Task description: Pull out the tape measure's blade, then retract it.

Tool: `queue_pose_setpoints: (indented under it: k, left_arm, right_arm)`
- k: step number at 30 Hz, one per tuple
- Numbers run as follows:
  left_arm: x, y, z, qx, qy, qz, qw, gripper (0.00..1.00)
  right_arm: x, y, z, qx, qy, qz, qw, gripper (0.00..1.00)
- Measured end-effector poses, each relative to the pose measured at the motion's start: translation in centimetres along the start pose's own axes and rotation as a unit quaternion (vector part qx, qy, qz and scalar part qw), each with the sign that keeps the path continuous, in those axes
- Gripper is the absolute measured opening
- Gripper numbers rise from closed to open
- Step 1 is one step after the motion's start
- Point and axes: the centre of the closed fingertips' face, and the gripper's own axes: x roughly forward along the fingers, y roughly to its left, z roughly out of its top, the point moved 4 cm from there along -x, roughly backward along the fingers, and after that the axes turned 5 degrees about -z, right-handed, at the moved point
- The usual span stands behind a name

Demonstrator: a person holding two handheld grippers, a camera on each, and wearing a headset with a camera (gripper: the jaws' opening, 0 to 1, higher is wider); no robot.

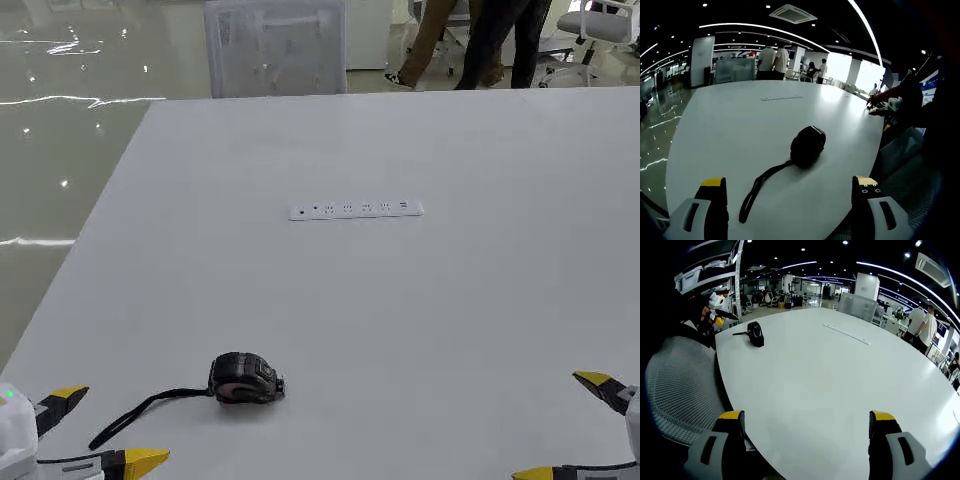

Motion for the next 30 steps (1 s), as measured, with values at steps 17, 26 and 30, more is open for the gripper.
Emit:
queue_pose_setpoints:
  k: [17,26,30]
  left_arm:
    - [6.7,-1.9,4.6,0.201,0.137,-0.146,0.9589,0.98]
    - [10.9,-2.8,5.0,0.27,0.2,-0.193,0.9219,0.94]
    - [12.5,-3.3,4.9,0.298,0.217,-0.206,0.9066,0.88]
  right_arm:
    - [6.2,2.5,4.6,-0.073,0.009,0.102,0.9921,1.0]
    - [10.4,5.0,7.4,-0.09,-0.002,0.158,0.9833,1.0]
    - [12.3,6.5,9.1,-0.101,-0.019,0.194,0.9757,0.99]
